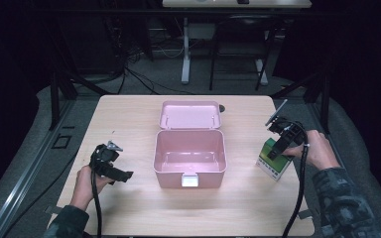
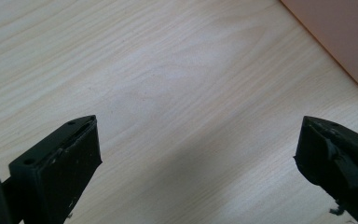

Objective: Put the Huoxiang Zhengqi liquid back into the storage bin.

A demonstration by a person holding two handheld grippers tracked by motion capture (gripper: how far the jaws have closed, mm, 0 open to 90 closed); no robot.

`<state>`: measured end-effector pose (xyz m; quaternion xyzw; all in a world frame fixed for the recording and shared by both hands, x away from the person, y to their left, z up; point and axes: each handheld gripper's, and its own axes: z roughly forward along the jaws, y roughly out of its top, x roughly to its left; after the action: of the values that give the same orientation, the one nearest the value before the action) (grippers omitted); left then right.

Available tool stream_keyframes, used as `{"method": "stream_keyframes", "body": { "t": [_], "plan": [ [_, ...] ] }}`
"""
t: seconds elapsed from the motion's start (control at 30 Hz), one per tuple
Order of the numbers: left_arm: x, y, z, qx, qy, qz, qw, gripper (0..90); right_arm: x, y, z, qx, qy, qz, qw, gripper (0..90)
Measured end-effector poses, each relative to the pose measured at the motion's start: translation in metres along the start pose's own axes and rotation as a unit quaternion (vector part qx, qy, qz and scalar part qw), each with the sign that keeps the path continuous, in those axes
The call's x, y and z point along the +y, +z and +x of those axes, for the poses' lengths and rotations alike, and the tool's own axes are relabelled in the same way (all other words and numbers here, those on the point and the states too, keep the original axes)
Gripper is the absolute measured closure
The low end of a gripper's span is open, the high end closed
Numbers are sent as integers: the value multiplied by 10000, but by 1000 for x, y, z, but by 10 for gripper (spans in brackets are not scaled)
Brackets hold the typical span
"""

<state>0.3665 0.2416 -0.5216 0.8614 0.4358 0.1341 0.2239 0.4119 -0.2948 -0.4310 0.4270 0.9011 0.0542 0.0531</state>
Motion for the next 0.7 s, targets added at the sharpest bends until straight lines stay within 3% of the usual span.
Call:
{"method": "stream_keyframes", "body": {
  "t": [0.2,0.4,0.57,0.7],
  "plan": [
    [0,0,0,-8,-7,5,10000,1,2,3,0,-50,-17,117,9999,285],
    [0,-1,1,-7,-40,9,10000,1,3,6,1,-66,-89,131,9999,349],
    [0,-1,1,-14,-29,23,10000,1,6,9,3,-101,-153,335,9993,451],
    [-1,-1,1,-7,-55,10,10000,1,7,10,3,-182,-147,286,9993,492]
  ]
}}
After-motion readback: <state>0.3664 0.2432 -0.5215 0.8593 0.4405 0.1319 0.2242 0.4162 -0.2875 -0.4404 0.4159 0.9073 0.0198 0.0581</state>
